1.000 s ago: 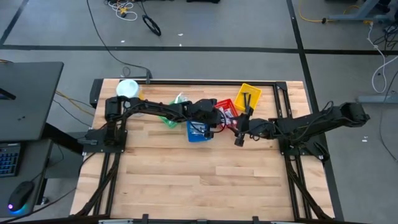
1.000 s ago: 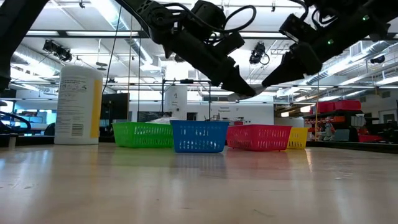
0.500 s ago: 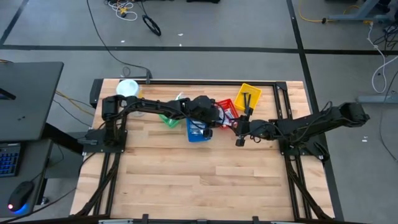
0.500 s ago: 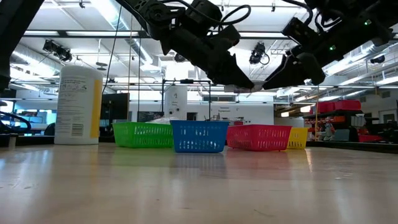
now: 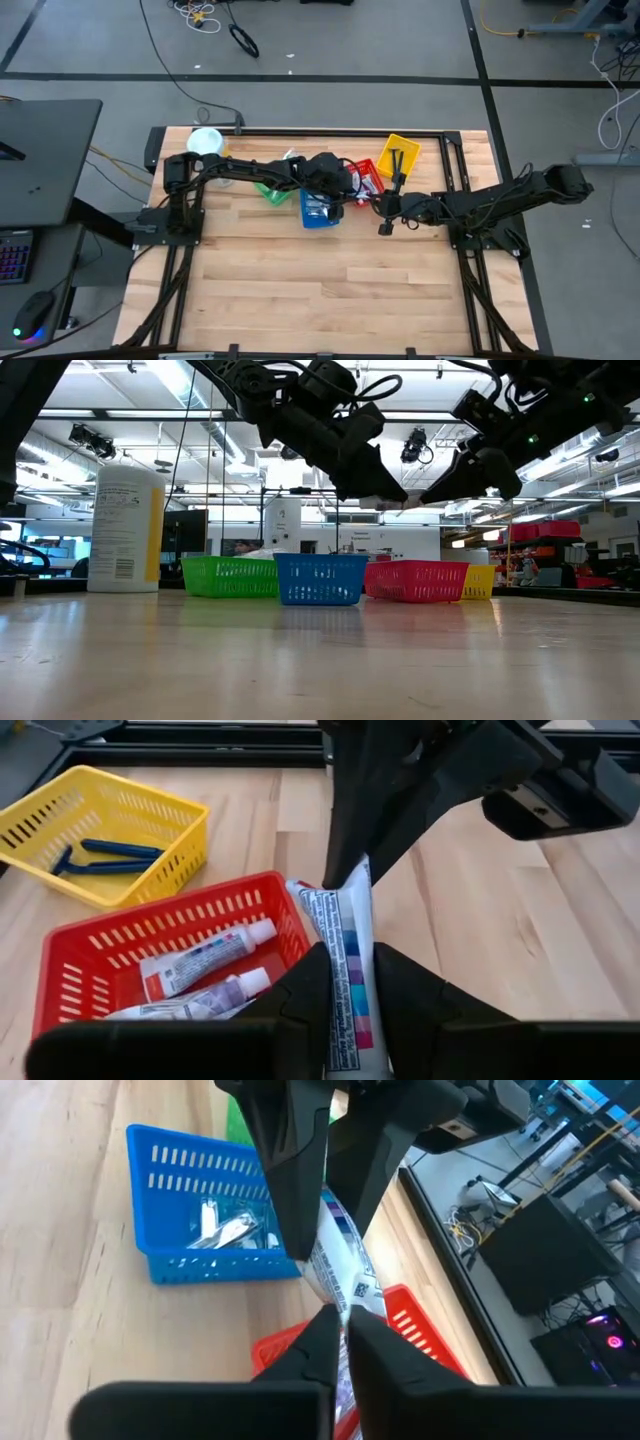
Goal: Pick & Place Travel size toiletries
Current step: Put the toothpaste into the red bin
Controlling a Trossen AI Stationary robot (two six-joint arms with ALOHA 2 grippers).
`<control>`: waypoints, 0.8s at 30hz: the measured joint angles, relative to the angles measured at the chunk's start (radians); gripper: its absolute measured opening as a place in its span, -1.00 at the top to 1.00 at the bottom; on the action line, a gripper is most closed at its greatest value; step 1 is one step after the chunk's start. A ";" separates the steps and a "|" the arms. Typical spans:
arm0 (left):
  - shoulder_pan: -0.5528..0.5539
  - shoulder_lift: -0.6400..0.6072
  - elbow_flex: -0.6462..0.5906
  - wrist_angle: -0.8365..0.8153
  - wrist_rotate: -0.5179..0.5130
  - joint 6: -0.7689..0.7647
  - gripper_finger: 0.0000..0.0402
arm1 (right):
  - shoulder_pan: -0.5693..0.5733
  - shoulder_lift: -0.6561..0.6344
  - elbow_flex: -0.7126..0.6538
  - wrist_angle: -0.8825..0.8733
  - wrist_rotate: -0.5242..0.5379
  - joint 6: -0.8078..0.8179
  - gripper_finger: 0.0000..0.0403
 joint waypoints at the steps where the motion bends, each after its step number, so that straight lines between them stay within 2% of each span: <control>1: -0.001 0.000 0.000 0.000 -0.010 -0.005 0.60 | 0.000 0.000 0.000 0.000 0.000 0.000 0.90; 10: -0.002 0.000 0.000 -0.009 -0.102 -0.017 0.32 | -0.012 0.000 -0.001 -0.081 0.018 0.034 0.97; 14: -0.001 0.000 0.000 -0.016 -0.191 -0.017 0.16 | -0.036 0.000 -0.001 -0.168 0.099 0.104 0.97; 17: -0.001 0.000 0.000 -0.016 -0.211 -0.001 0.07 | -0.065 0.000 -0.001 -0.188 0.168 0.170 0.97; 24: -0.007 0.000 0.000 -0.014 -0.206 -0.001 -0.01 | -0.163 0.043 -0.001 -0.187 0.123 0.295 0.94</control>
